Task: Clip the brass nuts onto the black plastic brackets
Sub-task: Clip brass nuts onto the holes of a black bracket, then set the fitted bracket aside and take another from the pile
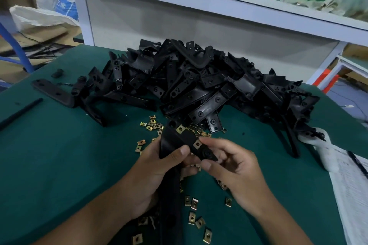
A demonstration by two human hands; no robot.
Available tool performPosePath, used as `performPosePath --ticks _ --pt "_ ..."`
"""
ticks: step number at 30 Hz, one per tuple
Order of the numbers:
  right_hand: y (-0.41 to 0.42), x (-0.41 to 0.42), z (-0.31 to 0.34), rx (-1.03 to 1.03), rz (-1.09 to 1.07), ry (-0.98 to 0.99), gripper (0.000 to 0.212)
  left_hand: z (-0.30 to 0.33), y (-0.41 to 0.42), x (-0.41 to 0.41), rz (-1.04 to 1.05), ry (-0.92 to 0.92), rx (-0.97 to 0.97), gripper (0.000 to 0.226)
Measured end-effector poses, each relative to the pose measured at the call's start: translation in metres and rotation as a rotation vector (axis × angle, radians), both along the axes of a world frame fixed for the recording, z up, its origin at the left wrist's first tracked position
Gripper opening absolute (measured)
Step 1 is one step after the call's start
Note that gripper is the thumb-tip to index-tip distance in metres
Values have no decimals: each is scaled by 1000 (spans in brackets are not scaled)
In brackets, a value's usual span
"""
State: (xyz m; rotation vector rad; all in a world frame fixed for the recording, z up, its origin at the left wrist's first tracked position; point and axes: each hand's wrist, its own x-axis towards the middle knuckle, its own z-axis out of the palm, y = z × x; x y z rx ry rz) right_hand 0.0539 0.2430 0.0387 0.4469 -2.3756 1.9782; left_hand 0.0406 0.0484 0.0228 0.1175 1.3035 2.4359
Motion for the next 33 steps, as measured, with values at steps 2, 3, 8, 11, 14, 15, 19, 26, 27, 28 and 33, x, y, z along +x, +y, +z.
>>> performPosePath --ticks 2,3,8,11,14,15,19,26,27,28,33 --pt "4 2 7 -45 -9 30 32 5 0 4 -39 17 8 35" --pt "6 3 12 -35 -26 55 31 8 0 7 -37 47 -22 38" --pt "29 35 41 198 -171 211 34 30 1 19 118 393 -280 43" --pt "58 83 56 337 -216 276 33 52 13 34 121 729 -543 27" --pt "89 143 67 377 -292 267 31 68 40 54 11 1003 -757 30" --pt "99 163 70 399 -321 250 31 72 52 60 -42 1052 -783 32" --pt "135 238 77 480 -454 163 28 74 116 90 -252 1138 -667 30" --pt "185 350 83 573 -760 68 26 69 222 156 -421 1249 -436 22" --pt "191 362 84 589 -791 56 26 69 235 163 -448 1253 -413 22" --pt "195 373 85 606 -824 46 26 69 247 170 -474 1256 -386 22" --pt "218 412 82 661 -952 33 28 66 289 195 -505 1312 -309 24"
